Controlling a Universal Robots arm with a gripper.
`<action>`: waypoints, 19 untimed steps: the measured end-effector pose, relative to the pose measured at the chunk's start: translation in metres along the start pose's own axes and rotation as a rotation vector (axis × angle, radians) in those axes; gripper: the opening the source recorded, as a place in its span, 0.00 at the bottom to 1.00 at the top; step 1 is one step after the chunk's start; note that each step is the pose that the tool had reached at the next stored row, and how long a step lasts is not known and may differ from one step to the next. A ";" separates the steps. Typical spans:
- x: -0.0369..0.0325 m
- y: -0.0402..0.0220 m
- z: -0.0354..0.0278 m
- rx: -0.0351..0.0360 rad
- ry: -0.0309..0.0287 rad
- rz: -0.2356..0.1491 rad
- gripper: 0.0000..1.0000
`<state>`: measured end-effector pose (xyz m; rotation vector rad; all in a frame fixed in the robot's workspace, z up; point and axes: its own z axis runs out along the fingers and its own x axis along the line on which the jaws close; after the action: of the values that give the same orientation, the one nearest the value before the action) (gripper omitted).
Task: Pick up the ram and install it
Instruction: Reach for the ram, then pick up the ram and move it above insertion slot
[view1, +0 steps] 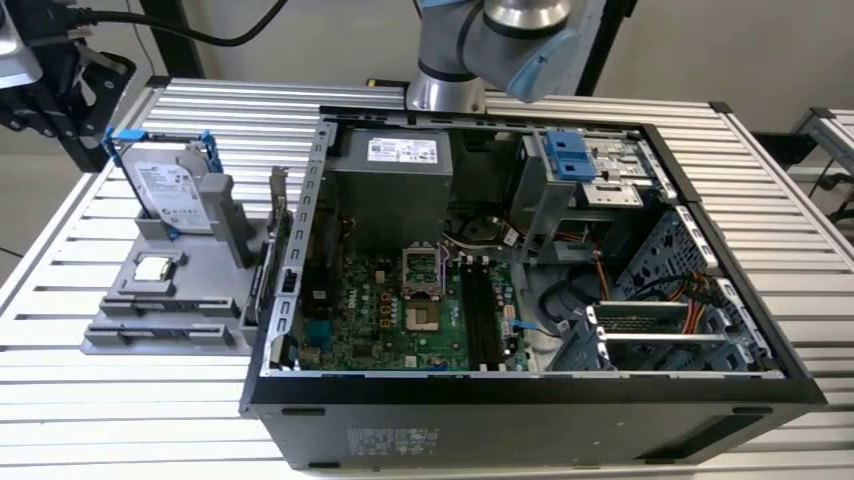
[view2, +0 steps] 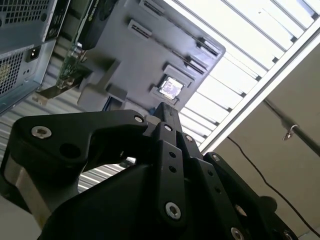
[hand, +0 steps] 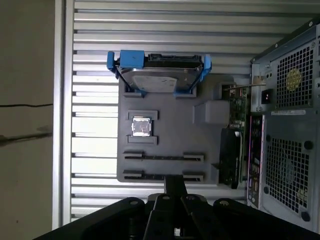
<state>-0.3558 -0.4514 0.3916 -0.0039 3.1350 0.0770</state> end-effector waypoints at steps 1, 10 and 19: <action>0.0000 -0.0018 -0.0001 0.0000 0.0000 0.000 0.00; 0.0001 -0.0160 -0.0007 0.0001 -0.0001 0.004 0.00; 0.0001 -0.0274 -0.0013 0.0000 -0.0003 0.006 0.00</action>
<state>-0.3559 -0.4788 0.3915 0.0052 3.1348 0.0771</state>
